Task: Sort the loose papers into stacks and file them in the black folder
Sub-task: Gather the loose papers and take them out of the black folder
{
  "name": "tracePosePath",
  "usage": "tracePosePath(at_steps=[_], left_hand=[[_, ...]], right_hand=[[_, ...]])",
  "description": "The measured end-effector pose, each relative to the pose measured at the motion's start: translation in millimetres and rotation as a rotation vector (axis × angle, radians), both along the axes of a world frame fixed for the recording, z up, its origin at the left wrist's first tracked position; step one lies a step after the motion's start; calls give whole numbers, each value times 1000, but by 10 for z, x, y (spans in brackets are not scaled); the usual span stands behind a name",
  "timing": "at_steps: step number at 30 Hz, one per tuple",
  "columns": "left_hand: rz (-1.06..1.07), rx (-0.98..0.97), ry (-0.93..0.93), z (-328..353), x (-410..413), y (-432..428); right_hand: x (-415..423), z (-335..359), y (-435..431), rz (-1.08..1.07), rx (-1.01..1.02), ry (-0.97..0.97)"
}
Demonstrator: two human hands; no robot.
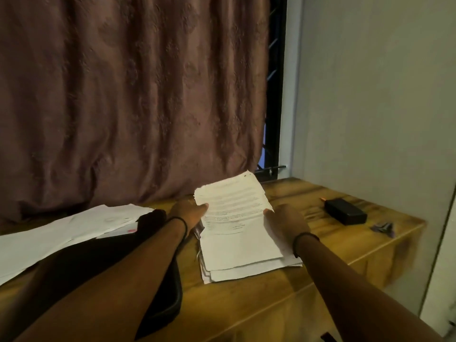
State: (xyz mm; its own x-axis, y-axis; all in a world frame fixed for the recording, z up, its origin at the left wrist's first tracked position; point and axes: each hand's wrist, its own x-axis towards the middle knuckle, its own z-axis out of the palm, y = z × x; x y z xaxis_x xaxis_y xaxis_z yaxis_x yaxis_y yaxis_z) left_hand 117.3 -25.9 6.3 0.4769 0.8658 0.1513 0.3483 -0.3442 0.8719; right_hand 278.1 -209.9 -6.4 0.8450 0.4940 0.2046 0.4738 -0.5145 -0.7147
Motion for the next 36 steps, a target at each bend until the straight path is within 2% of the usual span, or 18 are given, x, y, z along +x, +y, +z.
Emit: tracePosePath(at_steps=[3, 5, 7, 12, 15, 17, 20, 23, 24, 26, 28, 30, 33, 36], left_hand=[[22, -1, 337, -252, 221, 153], [85, 72, 437, -308, 303, 158], [71, 32, 366, -261, 398, 111], [-18, -265, 90, -201, 466, 153], [-81, -382, -47, -269, 395, 79], [-191, -513, -210, -305, 313, 6], [-315, -596, -459, -263, 208, -63], [-410, -515, -569, 58, 133, -235], [-428, -476, -595, 221, 107, -296], [-474, -404, -636, 595, 16, -411], [-519, -348, -678, 944, -98, -500], [-541, -289, -735, 1177, -201, -542], [-514, -196, -768, 1218, -366, -605], [-504, -196, -695, 974, -466, -613]], right_hand=[[120, -157, 37, -54, -145, -94], [120, -199, 51, -63, -166, -74], [139, -198, 89, -52, -174, -57], [154, -112, 255, 72, -213, -34], [194, -105, 248, 64, -184, 62], [238, -77, 155, 73, -69, 191], [224, -27, 23, 198, 314, 449], [107, 104, -43, 622, 754, 762], [53, 195, -61, 716, 834, 794], [-46, 489, -108, 702, 895, 653], [-136, 831, -171, 583, 930, 454], [-202, 1066, -206, 537, 954, 351], [-340, 1118, -281, 564, 919, 297], [-407, 898, -349, 572, 894, 326]])
